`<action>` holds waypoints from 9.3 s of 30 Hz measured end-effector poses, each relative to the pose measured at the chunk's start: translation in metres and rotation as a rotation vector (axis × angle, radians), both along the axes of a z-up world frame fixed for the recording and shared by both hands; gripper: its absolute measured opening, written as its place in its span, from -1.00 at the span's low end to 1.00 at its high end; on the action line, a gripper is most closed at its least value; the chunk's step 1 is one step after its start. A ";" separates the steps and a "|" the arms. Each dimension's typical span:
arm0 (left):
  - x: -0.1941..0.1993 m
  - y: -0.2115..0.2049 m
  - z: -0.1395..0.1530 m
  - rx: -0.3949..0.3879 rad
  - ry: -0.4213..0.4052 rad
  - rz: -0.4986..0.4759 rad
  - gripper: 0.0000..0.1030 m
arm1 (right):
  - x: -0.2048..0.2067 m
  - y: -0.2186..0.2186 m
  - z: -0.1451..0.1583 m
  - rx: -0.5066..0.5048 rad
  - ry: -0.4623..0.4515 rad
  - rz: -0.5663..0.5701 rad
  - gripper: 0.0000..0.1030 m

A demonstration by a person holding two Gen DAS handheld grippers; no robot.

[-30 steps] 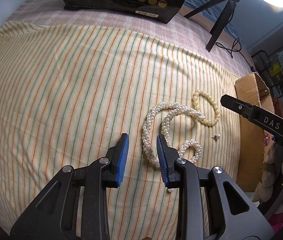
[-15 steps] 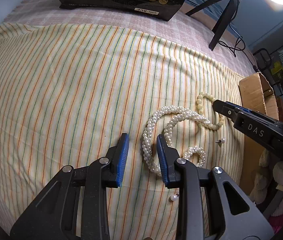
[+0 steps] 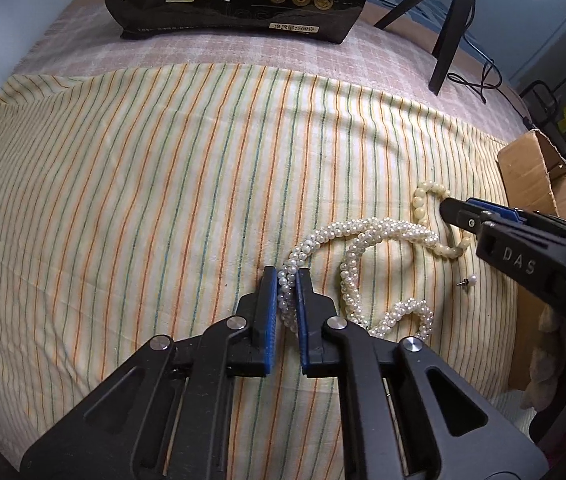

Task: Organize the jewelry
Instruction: 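Grasp the white pearl necklace with the left tool while the right tool grasps the cream bead bracelet, then carry the pearl necklace with the left tool while the right tool carries the bracelet over the box, then open both tools to drop the necklace and bracelet into the box, then move both open tools to the small pearl earring on the sheet, then close the left tool on the pearl earring, then carry the pearl earring in the left tool over the box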

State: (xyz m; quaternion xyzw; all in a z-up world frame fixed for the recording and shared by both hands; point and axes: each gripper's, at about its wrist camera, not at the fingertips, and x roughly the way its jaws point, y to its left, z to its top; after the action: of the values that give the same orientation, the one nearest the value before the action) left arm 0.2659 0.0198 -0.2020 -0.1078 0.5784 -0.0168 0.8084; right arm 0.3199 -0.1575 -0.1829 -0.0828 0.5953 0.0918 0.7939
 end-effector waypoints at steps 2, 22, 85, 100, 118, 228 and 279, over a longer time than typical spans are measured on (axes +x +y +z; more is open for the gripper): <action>0.000 0.001 0.000 -0.002 -0.001 0.004 -0.87 | -0.004 0.005 0.000 -0.017 -0.014 0.023 -0.56; -0.022 0.033 0.055 -0.092 -0.128 0.082 -0.89 | -0.024 -0.011 0.037 0.114 -0.073 0.020 -0.91; -0.003 -0.166 0.256 -0.260 -0.455 -0.216 -0.89 | -0.167 -0.226 0.150 0.255 -0.316 -0.156 -0.92; 0.031 -0.234 0.220 -0.201 -0.395 -0.275 -0.89 | -0.163 -0.242 0.130 0.253 -0.272 -0.170 -0.91; 0.038 -0.253 0.195 -0.189 -0.339 -0.317 -0.87 | -0.159 -0.240 0.123 0.258 -0.261 -0.158 -0.24; -0.049 -0.044 0.015 -0.105 0.031 -0.250 -0.75 | -0.055 -0.014 0.010 0.176 0.018 -0.104 -0.56; -0.068 -0.130 0.108 -0.172 -0.186 -0.361 -0.85 | -0.097 -0.160 0.107 0.213 -0.198 -0.237 -0.69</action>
State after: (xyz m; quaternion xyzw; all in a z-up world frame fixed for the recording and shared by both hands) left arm 0.1982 -0.1105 -0.0945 -0.0690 0.5076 -0.2204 0.8300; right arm 0.2233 -0.3178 -0.0755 0.0639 0.5068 0.0513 0.8582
